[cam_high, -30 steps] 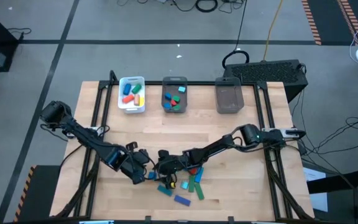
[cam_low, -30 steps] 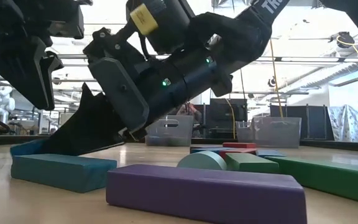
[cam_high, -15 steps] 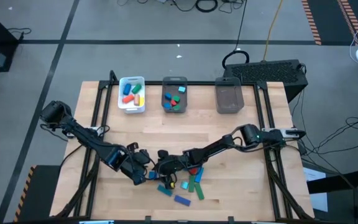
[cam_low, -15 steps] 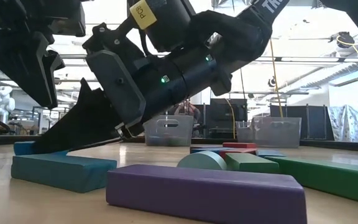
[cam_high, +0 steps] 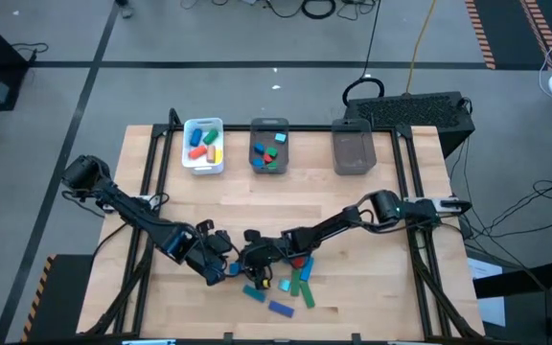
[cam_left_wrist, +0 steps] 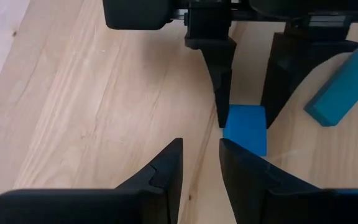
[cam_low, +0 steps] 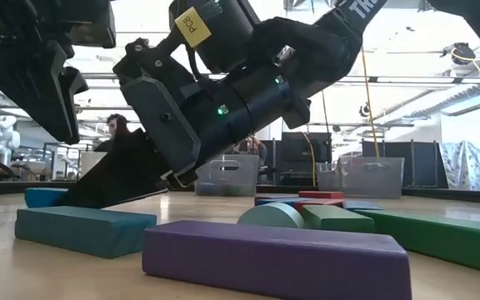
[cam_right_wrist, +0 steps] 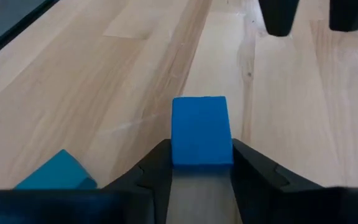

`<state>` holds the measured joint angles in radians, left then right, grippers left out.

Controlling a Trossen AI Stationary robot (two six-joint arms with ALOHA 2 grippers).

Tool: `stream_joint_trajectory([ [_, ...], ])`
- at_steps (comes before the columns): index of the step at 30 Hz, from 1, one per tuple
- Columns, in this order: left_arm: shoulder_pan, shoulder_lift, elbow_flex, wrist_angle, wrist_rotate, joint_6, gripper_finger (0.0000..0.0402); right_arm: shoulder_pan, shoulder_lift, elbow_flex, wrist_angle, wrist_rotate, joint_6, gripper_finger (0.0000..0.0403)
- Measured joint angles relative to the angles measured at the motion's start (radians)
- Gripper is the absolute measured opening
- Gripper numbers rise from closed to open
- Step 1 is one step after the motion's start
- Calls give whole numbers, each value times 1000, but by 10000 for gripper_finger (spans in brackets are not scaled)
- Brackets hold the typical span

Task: Sort blocks by size
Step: Put the blue half circle block into the left black bin

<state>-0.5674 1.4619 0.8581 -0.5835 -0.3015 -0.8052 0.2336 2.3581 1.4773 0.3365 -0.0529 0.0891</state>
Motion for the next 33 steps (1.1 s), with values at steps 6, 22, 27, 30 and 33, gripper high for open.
stream_joint_trajectory([
  [6, -19, 0, 0, -1, -88, 3, 107, -16, -1, 1, -13, -32, 14, 113],
  [22, -44, 0, 0, 59, -164, 229, 107, -73, -149, -9, -307, -166, -47, 118],
  [27, -44, 0, 0, 124, -212, 345, 107, -114, -232, -100, -289, -216, -48, 118],
  [30, -37, 0, 0, 150, -219, 412, 107, -142, -301, -214, -224, -223, -29, 118],
  [33, -27, 1, 0, 181, -254, 489, 107, -178, -383, -351, -54, -297, 27, 118],
])
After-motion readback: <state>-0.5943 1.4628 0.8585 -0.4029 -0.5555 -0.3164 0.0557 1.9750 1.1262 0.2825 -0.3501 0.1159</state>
